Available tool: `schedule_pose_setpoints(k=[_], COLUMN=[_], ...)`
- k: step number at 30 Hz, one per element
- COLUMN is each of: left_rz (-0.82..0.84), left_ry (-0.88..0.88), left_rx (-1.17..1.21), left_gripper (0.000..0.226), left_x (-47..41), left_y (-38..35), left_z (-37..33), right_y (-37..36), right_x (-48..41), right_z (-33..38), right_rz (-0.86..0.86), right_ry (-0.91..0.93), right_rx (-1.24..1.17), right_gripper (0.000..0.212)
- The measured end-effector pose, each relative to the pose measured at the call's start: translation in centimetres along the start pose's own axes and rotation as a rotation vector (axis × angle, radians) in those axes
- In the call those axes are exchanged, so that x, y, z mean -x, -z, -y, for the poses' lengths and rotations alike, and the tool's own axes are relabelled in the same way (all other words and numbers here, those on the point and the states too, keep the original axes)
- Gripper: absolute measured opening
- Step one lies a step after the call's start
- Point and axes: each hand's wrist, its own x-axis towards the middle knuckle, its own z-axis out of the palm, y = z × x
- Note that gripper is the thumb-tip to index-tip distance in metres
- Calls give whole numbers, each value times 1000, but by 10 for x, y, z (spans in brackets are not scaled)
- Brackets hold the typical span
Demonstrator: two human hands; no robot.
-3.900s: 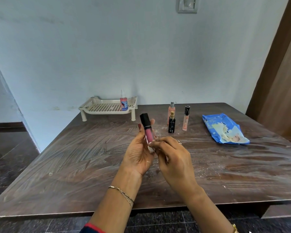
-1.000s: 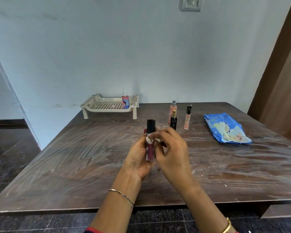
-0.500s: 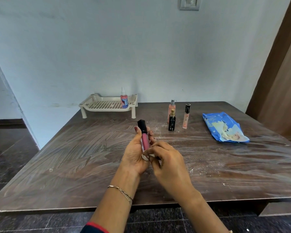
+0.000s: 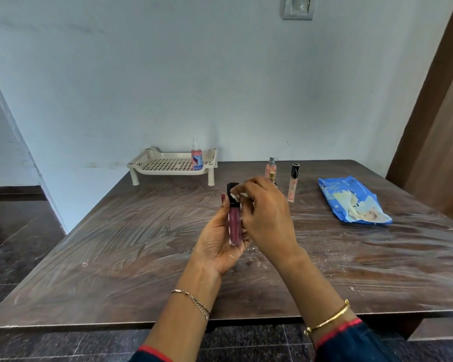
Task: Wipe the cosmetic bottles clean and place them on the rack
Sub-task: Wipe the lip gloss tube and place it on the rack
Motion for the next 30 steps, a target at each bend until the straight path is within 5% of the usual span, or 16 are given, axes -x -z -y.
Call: schedule_pose_setpoints(k=[9,20,30], left_rz=[40,68,-109], left_ry=[-12,-33,-211], left_rx=[149,172,109], left_gripper=[37,28,35], left_x=[2,4,-1], left_y=[6,2,2], left_z=[-1,3,-12], right_y=[-7,-13,-16], right_x=[27,24,47], right_z=[6,19,5], right_rz=[106,29,222], right_ry=[65,32,102], right_rx=[36,81,72], right_gripper=[13,9,21])
